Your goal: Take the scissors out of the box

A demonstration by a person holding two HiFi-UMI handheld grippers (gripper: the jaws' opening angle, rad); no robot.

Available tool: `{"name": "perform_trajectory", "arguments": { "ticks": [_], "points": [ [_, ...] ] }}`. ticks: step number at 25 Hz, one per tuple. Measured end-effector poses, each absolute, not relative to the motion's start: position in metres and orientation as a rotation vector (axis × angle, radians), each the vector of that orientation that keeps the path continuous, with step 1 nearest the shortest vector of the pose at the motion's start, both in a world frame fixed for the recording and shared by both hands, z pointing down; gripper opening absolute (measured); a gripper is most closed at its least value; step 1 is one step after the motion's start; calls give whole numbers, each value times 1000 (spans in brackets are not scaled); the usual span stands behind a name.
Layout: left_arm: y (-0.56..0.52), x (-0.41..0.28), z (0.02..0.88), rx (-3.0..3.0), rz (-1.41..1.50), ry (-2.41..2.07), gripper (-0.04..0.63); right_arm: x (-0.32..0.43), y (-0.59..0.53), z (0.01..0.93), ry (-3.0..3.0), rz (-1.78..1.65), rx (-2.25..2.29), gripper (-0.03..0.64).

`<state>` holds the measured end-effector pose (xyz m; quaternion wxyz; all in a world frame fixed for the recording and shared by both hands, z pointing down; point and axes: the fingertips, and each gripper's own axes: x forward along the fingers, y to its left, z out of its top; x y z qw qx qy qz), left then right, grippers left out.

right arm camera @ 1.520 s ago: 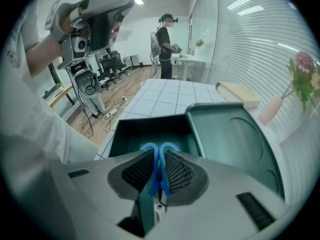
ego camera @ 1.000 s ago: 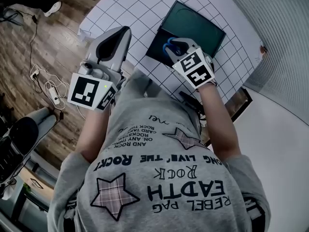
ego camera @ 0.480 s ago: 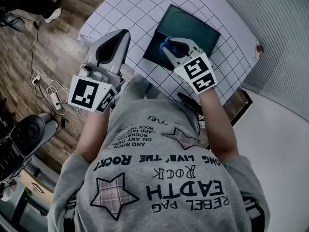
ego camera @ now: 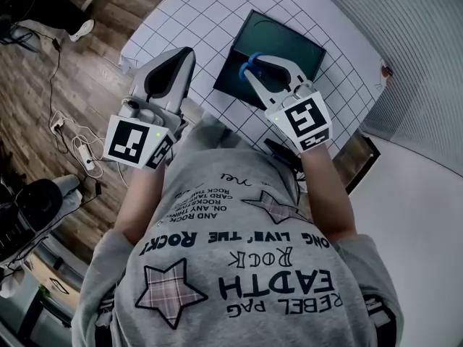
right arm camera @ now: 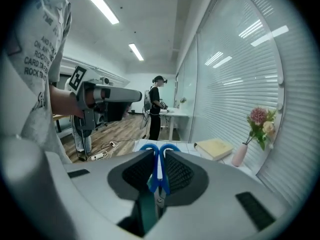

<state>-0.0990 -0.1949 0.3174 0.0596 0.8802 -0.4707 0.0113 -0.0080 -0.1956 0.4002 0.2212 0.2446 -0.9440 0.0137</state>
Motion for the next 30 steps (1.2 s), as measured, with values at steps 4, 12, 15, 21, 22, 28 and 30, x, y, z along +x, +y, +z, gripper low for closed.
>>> {"name": "perform_trajectory", "arguments": {
  "ticks": [4,12,15,21,22,28,30],
  "points": [
    [-194,-98,311,2677,28,-1427,5,-6,-194,381,-2653,21,717,80],
    [-191,-99,301,2702,20,-1432,5,3,-191,334,-2762,-8,815,80],
    [-190,-99,298,2706,20,-1434,5,7,-189,320,-2789,-10,843,80],
    [-187,-99,293,2725,26,-1432,5,21,-187,297,-2830,-18,918,80],
    [-188,-99,292,2727,25,-1433,5,23,-187,293,-2836,-19,931,80],
    [-190,-101,285,2741,24,-1442,5,46,-188,271,-2864,-7,1028,80],
    [-191,-101,281,2751,24,-1445,5,55,-188,262,-2873,-10,1069,80]
  ]
}}
